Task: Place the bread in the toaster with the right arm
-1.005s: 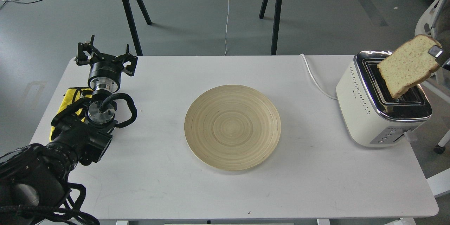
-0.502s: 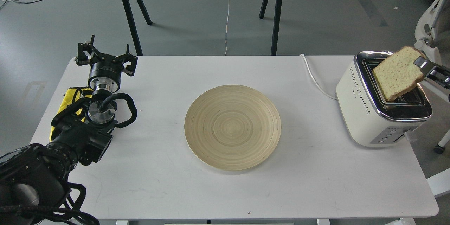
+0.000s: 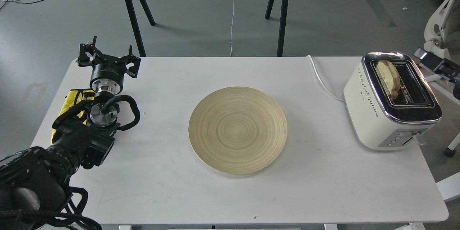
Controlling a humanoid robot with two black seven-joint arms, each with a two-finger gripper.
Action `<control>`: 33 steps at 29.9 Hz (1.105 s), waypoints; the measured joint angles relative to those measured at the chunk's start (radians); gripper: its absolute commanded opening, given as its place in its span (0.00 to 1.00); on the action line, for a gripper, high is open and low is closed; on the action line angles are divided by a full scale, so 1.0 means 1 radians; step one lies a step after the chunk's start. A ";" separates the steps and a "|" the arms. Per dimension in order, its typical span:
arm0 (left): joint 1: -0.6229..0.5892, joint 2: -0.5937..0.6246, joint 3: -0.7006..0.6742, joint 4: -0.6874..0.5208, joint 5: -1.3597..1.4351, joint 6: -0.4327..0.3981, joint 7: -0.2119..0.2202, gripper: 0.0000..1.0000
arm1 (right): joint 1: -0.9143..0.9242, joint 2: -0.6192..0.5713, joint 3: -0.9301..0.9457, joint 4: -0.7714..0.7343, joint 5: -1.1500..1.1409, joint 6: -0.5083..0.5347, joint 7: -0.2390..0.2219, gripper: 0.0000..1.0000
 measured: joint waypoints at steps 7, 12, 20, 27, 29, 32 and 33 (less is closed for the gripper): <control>0.000 0.000 0.000 0.000 0.000 0.000 0.000 1.00 | 0.008 -0.018 0.175 0.087 0.215 0.131 -0.001 0.99; 0.000 0.000 0.000 0.000 0.000 0.000 0.000 1.00 | 0.001 0.126 0.209 0.135 0.461 0.155 0.035 0.99; 0.000 0.000 0.000 0.000 0.000 0.000 0.000 1.00 | -0.055 0.526 0.230 -0.001 0.630 0.209 0.168 0.99; 0.000 0.000 0.000 0.000 0.000 0.000 0.000 1.00 | -0.103 0.835 0.345 -0.314 0.773 0.548 0.191 0.99; 0.000 0.000 0.000 0.000 0.000 0.000 0.000 1.00 | -0.115 0.877 0.383 -0.355 0.782 0.602 0.192 0.99; 0.000 0.000 0.000 0.000 0.000 0.000 0.000 1.00 | -0.137 0.899 0.424 -0.388 0.788 0.635 0.192 0.99; 0.000 0.000 0.000 0.000 0.000 0.000 0.000 1.00 | -0.142 0.901 0.433 -0.395 0.788 0.642 0.192 0.99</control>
